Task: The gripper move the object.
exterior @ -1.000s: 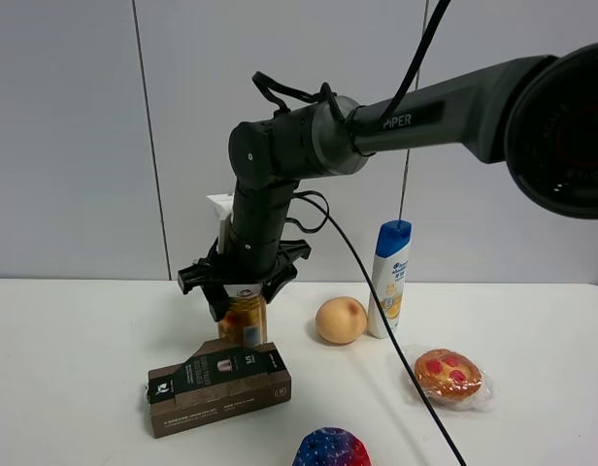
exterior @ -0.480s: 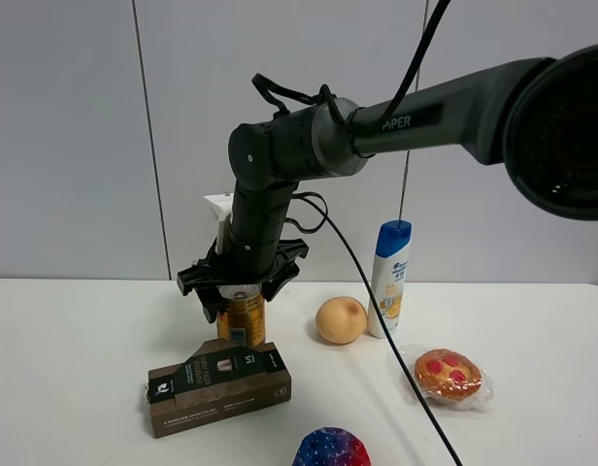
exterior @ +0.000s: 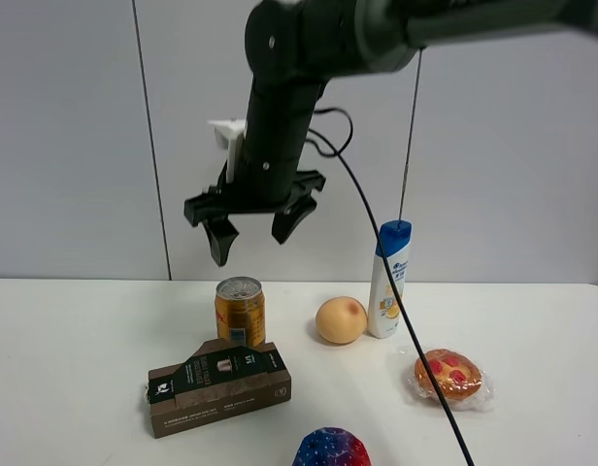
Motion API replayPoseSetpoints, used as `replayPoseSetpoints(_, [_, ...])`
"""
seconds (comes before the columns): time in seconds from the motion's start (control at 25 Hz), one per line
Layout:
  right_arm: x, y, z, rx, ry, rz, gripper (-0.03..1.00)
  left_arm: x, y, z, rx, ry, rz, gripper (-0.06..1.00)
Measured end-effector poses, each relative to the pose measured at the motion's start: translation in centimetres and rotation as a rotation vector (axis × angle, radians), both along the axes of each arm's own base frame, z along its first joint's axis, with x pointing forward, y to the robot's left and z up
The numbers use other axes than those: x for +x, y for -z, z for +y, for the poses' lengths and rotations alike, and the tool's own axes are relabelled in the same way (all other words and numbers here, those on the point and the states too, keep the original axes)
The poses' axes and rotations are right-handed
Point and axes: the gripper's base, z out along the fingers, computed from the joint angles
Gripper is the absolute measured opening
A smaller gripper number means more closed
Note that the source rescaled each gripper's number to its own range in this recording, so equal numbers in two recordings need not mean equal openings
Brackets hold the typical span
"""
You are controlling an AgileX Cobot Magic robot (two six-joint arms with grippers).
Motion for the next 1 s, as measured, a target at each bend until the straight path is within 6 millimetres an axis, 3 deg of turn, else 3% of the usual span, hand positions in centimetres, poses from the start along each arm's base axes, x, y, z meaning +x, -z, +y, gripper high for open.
replayPoseSetpoints(0.2, [-2.9, -7.8, -2.6, -0.001, -0.071, -0.063, 0.44, 0.0, 0.0, 0.0, 0.0, 0.0, 0.0, 1.0])
replayPoseSetpoints(0.36, [-5.2, -12.2, -5.1, 0.04, -0.068, -0.126, 0.44, 0.0, 0.0, 0.0, 0.0, 0.0, 0.0, 1.0])
replayPoseSetpoints(0.48, [-6.9, -12.3, -8.2, 0.016, -0.016, -0.087, 0.44, 0.0, 0.0, 0.0, 0.0, 0.0, 0.0, 1.0])
replayPoseSetpoints(0.68, [-11.1, -10.3, -14.6, 0.022, 0.16, -0.002, 0.44, 0.0, 0.0, 0.0, 0.0, 0.0, 0.0, 1.0])
replayPoseSetpoints(1.0, [-18.3, -10.5, -24.9, 0.043, 0.403, -0.011, 0.44, 0.0, 0.0, 0.0, 0.0, 0.0, 0.0, 1.0])
